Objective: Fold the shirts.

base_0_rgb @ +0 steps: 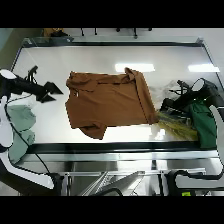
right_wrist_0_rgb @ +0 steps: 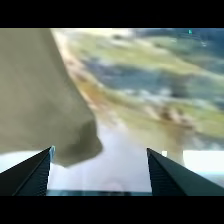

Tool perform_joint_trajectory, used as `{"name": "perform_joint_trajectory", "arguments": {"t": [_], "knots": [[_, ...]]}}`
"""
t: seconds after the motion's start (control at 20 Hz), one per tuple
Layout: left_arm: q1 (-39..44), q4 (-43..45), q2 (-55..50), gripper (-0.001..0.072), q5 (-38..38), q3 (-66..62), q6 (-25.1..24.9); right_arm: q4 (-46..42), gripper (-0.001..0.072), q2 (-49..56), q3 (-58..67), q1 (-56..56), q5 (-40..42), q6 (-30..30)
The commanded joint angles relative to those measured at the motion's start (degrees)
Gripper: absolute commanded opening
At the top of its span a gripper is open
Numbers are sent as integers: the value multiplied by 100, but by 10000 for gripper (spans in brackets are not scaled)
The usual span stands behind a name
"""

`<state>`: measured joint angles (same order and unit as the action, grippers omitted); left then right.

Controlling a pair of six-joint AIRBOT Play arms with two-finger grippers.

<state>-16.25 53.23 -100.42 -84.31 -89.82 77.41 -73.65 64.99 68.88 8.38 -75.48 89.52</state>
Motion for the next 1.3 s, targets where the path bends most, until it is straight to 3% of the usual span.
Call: {"name": "perform_joint_trajectory", "arguments": {"t": [0.0,0.2,0.45,0.5,0.55,0.6,0.65,0.7,0.75,0.9,0.95,1.0,1.1,1.15,1.25], "knots": [[-105,278,835,705,175,2096,-170,24,638,-61,-181,109,-144,-802],[39,-129,1207,704,1073,3497,-509,457,638,-57,-472,81,-96,-1519],[592,-691,1202,703,2063,3947,-710,581,638,232,-555,81,120,-1993],[667,-673,1202,632,2151,3908,-713,673,637,354,-555,81,153,-2070],[715,-678,1202,483,2199,3862,-715,772,638,498,-555,81,179,-2146],[758,-688,1202,407,2221,3805,-717,920,637,638,-555,81,179,-2267],[796,-678,1202,407,2216,3744,-745,1108,637,765,-555,81,175,-2396],[835,-678,1202,306,2175,3689,-754,1320,637,883,-555,81,173,-2546],[837,-678,1202,16,2114,3639,-844,1482,636,960,-555,81,173,-2671],[833,-669,1202,16,1930,3477,-922,1740,633,1014,-553,81,164,-2846],[835,-671,1202,16,1878,3407,-922,1838,534,1014,-553,81,96,-2905],[835,-678,1202,15,1827,3342,-920,1991,329,1012,-553,81,-52,-3088],[835,-684,1204,15,1687,3213,-920,2505,153,1012,-553,81,-297,-3307],[835,-693,1209,15,1572,3143,-920,2900,19,999,-553,81,-442,-3499],[835,-702,1366,14,1272,2896,-925,3547,18,841,-442,101,-566,-3585]]}}
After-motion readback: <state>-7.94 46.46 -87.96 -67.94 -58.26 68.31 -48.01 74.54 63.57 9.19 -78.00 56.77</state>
